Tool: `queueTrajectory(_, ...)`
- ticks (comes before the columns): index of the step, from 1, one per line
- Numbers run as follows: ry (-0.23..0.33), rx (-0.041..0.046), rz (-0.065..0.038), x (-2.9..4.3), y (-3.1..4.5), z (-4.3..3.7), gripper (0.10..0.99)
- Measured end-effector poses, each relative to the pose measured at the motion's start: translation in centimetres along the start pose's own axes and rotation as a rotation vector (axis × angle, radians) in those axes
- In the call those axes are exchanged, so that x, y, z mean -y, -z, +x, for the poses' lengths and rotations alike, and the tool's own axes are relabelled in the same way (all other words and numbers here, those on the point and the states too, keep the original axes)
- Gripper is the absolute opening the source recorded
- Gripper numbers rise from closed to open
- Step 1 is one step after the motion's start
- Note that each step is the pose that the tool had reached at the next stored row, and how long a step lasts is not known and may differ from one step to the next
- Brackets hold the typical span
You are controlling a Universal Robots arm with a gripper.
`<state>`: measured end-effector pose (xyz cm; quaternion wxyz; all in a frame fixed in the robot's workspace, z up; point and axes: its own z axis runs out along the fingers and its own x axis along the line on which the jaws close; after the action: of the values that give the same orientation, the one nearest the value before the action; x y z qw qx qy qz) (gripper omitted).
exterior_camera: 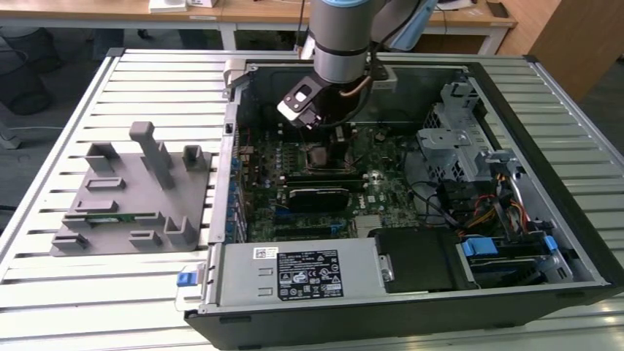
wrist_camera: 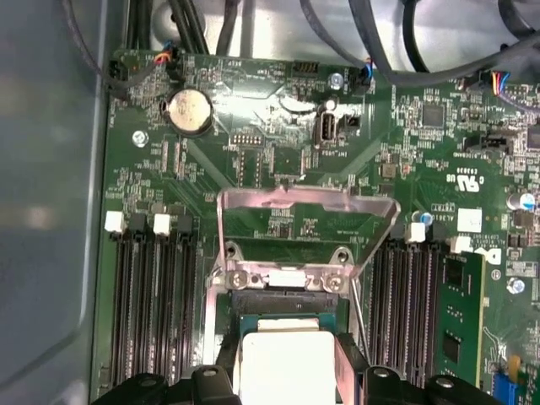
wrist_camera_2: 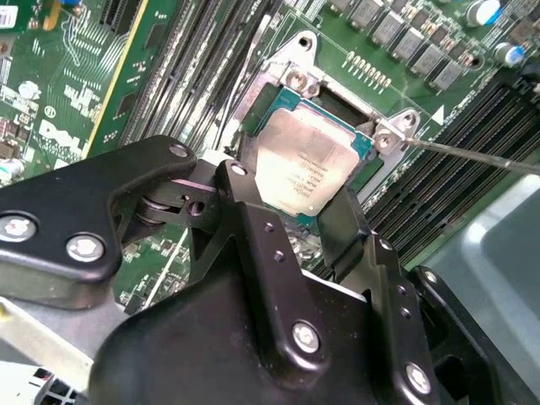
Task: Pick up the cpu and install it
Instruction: 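Place the cpu into insertion slot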
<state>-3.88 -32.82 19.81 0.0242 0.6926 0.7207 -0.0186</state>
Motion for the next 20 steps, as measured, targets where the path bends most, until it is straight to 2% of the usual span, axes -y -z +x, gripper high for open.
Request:
queueTrajectory(3,-0.001,0.0001,0.000,-0.37,0.00,-0.01,0.533)
queueTrajectory(20,-0.024,0.0000,0.001,-0.48,-0.14,0.11,0.533)
